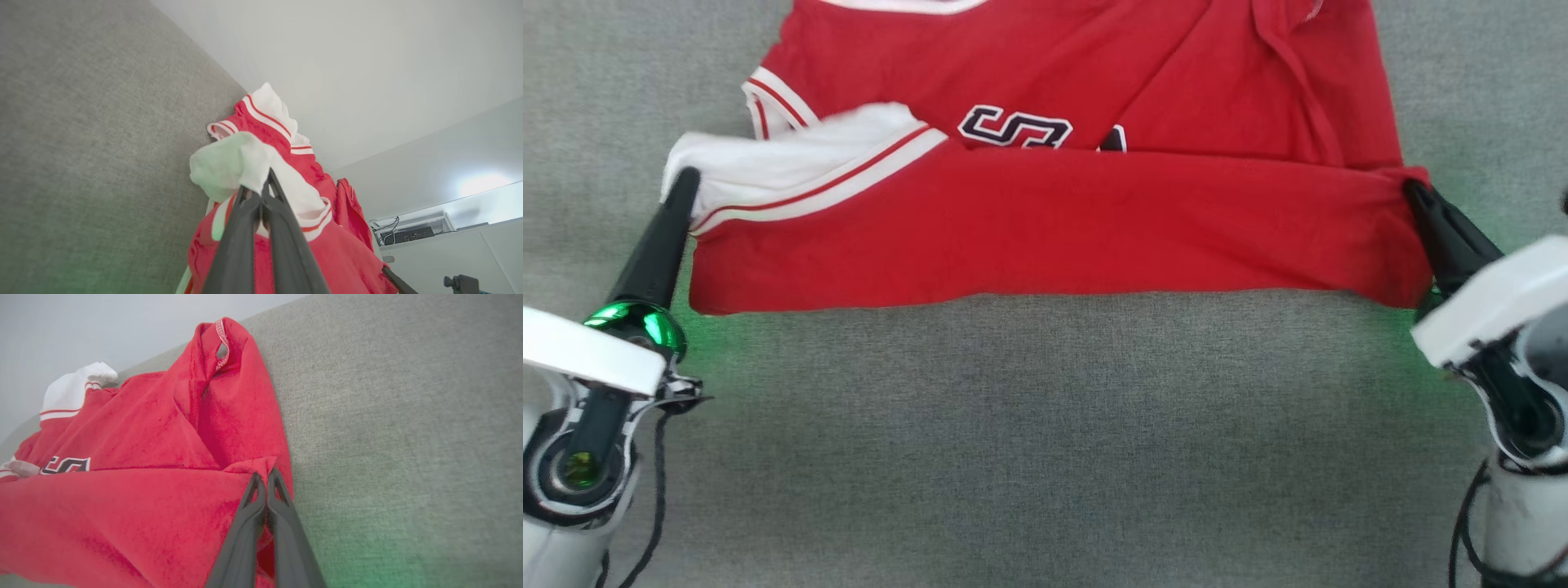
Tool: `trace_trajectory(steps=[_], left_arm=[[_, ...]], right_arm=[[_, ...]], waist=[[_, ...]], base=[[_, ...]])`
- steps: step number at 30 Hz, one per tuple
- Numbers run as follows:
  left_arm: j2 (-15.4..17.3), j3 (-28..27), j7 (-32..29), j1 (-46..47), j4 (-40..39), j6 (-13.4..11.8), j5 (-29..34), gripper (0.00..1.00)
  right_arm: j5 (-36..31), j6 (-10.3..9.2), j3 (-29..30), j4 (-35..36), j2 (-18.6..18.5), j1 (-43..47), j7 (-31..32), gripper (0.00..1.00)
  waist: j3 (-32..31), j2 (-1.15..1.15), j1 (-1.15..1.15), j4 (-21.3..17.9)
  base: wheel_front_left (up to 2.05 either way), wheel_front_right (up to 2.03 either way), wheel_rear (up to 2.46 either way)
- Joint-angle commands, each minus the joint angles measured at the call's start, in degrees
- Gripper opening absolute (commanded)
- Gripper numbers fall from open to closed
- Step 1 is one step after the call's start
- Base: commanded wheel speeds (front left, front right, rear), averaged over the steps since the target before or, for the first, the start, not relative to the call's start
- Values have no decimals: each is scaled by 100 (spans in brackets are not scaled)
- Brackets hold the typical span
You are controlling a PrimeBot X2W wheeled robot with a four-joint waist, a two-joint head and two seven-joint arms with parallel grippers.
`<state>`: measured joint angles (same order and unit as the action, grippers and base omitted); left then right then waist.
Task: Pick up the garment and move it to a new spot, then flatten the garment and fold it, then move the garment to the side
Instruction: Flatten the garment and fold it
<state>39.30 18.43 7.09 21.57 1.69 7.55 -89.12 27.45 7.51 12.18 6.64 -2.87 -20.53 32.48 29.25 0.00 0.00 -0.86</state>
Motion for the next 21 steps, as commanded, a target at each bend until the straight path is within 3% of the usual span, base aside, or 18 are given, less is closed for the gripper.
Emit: trace_trajectory(steps=[1, 7, 19, 20, 21], left_arm=[[-3, 75, -21, 98, 71, -13, 93, 0], [-11, 266, 153, 177, 402, -13, 180, 0], [334, 720, 487, 80, 628, -15, 374, 0], [351, 784, 502, 120, 643, -15, 426, 0], [373, 847, 541, 180, 630, -15, 495, 0]], right_arm=[[-133, -5, -61, -126, -4, -142, -91, 0], [-361, -5, -146, -642, -7, -388, -340, 0], [-403, -5, -351, -1099, -14, -504, -724, 0], [-415, -5, -377, -1142, -26, -522, -759, 5], [-430, -5, -401, -1178, -41, -531, -806, 40]], waist=[[120, 0, 0, -21], [240, 0, 0, 25], [202, 0, 0, -8], [190, 0, 0, -11], [170, 0, 0, -8]], base=[[0, 0, 0], [0, 0, 0], [0, 0, 0], [0, 0, 0], [0, 0, 0]])
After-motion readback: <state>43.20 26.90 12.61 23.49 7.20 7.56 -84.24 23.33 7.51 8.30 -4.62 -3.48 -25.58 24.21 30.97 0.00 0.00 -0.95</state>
